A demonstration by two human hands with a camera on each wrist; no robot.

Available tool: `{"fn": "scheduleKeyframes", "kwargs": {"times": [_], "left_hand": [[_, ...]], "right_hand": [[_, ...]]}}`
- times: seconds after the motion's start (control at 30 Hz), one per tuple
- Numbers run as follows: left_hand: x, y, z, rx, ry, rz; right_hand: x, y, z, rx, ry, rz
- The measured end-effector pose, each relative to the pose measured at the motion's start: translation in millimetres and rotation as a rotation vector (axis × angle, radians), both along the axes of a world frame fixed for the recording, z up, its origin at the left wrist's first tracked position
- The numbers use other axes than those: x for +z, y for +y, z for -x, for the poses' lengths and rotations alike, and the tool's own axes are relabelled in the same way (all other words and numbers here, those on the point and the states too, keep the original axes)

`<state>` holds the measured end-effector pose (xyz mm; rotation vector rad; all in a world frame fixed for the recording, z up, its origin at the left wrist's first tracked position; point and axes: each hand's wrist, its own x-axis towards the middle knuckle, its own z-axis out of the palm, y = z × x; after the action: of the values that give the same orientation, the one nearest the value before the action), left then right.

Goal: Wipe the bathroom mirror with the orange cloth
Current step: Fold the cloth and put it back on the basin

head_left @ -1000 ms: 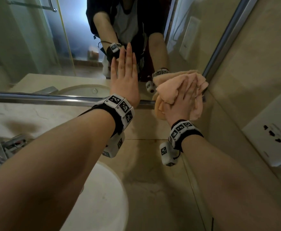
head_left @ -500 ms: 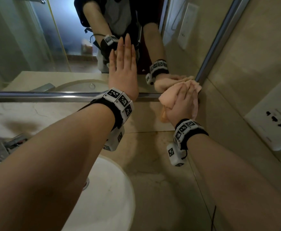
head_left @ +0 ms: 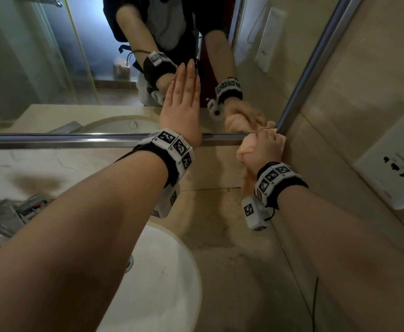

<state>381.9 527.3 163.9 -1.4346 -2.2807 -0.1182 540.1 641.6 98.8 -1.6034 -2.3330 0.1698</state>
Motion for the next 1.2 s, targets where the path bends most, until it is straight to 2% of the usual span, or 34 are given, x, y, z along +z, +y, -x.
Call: {"fn": "scheduleKeyframes", "kwargs": {"times": [0.1, 0.27, 0.37, 0.47, 0.63, 0.8, 1.07, 1.13, 1.2], "left_hand": [[4.0, -1.1, 2.0, -0.032, -0.052, 0.028], [14.7, -11.4, 7.1, -0.134, -0.121, 0.103], [19.2, -16.5, 11.0, -0.183, -0.159, 0.104], [20.3, -18.8, 14.1, -0.205, -0.167, 0.096], [14.6, -13.0, 18.8, -0.171, -0.113, 0.097], [12.2, -13.7, 19.2, -0.164, -0.076, 0.08], [12.4, -15.1, 18.6, -0.139, -0.055, 0.099], [16.9, -15.3, 16.0, -0.126, -0.088, 0.134], [22.9, -17.6, 12.7, -0.116, -0.112, 0.176]], "right_hand": [[6.2, -14.3, 16.2, 0.034, -0.01, 0.059], [16.6, -42.2, 42.7, 0.204, -0.047, 0.05], [22.0, -58.4, 62.1, 0.313, -0.164, 0.019], [25.2, -58.1, 70.0, 0.422, -0.284, 0.07], [33.8, -39.0, 37.4, 0.642, -0.474, 0.066], [29.3, -23.1, 13.5, 0.593, -0.483, -0.041], [20.3, -14.3, -4.6, 0.352, -0.451, -0.099], [21.5, -13.2, -6.9, 0.218, -0.375, -0.063], [29.9, -13.1, -12.2, 0.057, -0.199, 0.008]]}}
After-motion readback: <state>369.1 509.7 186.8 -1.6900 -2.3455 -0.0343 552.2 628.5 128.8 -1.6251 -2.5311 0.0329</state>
